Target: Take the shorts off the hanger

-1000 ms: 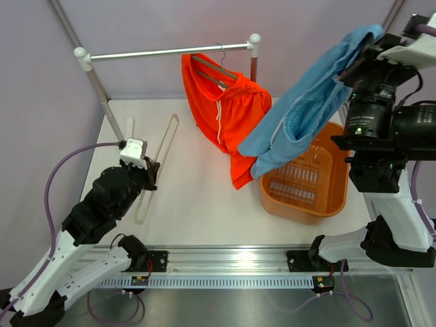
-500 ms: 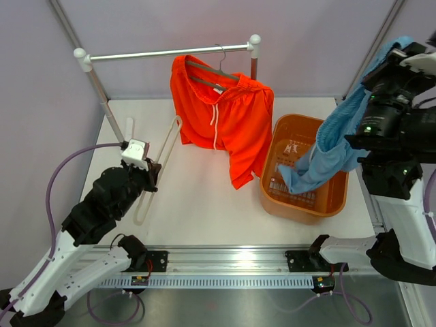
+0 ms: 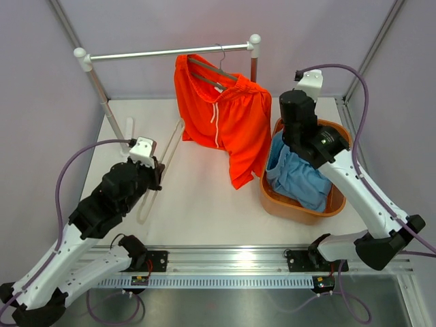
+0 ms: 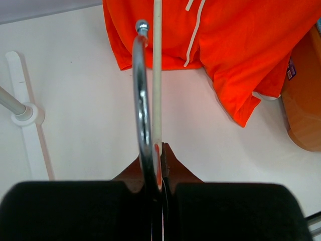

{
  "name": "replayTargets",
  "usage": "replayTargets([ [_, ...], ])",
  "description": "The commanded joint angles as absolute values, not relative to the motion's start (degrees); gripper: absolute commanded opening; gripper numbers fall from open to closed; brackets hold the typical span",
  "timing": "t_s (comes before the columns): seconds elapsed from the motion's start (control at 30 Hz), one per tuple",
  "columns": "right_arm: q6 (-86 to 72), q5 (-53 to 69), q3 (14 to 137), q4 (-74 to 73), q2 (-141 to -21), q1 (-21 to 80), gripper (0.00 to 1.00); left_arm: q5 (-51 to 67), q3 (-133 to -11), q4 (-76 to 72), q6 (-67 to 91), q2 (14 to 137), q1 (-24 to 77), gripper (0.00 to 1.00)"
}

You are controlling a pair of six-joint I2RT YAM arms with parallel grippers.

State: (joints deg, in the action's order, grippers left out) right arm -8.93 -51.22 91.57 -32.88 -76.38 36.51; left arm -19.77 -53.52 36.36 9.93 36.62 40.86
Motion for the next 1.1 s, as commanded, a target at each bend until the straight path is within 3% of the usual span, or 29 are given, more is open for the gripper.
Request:
replayTargets([
  [0.0, -22.84, -45.53, 87.82, -36.91, -74.01, 33.49, 0.00, -20.47, -56.16, 33.40, 10.72, 38.31, 40.78, 0.00],
  [0.17, -31.10, -39.48, 77.55, -36.48, -71.28, 30.50, 0.11, -24.43, -61.16, 34.98, 13.53, 45.16, 40.78, 0.00],
  [0.27, -33.74, -36.93, 73.06, -34.81, -69.17, 29.97, 0.39, -25.75, -64.93, 35.24, 14.15, 50.42, 40.78, 0.00],
  [0.3, -34.01, -36.31, 72.17, -33.67, -68.39, 30.06, 0.54, -25.93, -66.08, 35.94, 14.24, 51.67, 40.69, 0.00],
  [0.4, -33.93, -34.72, 70.05, -32.43, -65.84, 29.97, 0.71, -26.63, -71.18, 37.08, 13.98, 56.68, 40.26, 0.00],
  [0.63, -32.34, -29.89, 69.79, -30.85, -61.79, 29.97, 0.81, -19.52, -83.22, 38.32, 15.11, 66.52, 31.83, 0.00],
  [1.07, -30.76, -25.93, 68.56, -29.80, -57.75, 29.97, 0.83, -9.07, -93.60, 29.37, 13.18, 73.30, 20.84, 0.00],
])
